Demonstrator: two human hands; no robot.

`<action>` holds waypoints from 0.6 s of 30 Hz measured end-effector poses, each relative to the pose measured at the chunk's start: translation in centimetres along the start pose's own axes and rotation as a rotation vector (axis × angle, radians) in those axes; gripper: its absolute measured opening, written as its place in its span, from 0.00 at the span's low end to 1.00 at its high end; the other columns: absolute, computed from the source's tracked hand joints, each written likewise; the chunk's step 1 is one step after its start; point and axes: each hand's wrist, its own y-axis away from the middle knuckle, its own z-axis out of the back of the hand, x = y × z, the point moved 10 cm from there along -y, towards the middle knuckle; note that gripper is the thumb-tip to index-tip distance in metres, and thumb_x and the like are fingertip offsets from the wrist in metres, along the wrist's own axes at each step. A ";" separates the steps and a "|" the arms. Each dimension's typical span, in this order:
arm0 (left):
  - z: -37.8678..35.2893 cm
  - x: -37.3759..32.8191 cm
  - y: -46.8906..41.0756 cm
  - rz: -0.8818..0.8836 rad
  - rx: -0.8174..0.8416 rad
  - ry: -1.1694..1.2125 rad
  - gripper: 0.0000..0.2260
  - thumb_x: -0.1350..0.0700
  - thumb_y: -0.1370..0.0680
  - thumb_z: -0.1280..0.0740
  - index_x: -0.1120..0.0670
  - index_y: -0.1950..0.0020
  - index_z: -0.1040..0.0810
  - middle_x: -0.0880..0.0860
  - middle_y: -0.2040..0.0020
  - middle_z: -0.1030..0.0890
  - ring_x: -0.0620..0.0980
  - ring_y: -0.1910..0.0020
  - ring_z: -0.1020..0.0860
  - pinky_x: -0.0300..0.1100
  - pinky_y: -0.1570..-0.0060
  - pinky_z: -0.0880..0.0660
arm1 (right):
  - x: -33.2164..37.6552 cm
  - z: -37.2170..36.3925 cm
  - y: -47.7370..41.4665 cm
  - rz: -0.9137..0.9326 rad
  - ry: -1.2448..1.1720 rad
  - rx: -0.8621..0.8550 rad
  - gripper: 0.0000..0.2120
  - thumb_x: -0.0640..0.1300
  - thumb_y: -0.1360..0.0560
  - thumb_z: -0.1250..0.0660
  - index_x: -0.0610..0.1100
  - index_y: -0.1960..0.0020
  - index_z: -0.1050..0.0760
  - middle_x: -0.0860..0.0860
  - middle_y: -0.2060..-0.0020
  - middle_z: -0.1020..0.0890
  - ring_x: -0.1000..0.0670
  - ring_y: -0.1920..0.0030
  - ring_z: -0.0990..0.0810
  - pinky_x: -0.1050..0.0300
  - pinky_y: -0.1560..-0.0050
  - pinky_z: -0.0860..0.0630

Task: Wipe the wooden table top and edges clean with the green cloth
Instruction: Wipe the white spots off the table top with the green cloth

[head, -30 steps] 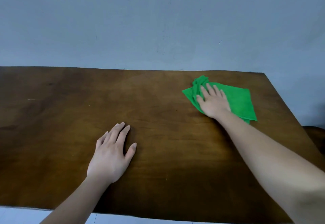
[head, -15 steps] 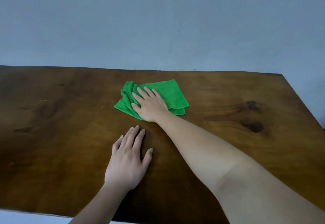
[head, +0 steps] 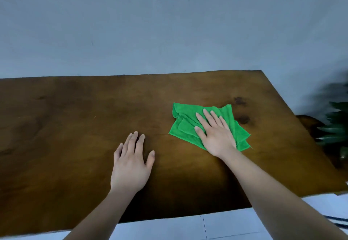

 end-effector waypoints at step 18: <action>1.7 -1.8 0.9 0.030 -0.006 0.057 0.29 0.37 0.13 0.44 0.48 0.14 0.34 0.51 0.13 0.36 0.55 0.14 0.39 0.62 0.17 0.40 | 2.7 -1.4 15.2 0.432 -0.074 0.019 0.26 0.60 0.09 0.54 0.60 0.12 0.48 0.56 0.11 0.49 0.51 0.12 0.57 0.45 0.13 0.55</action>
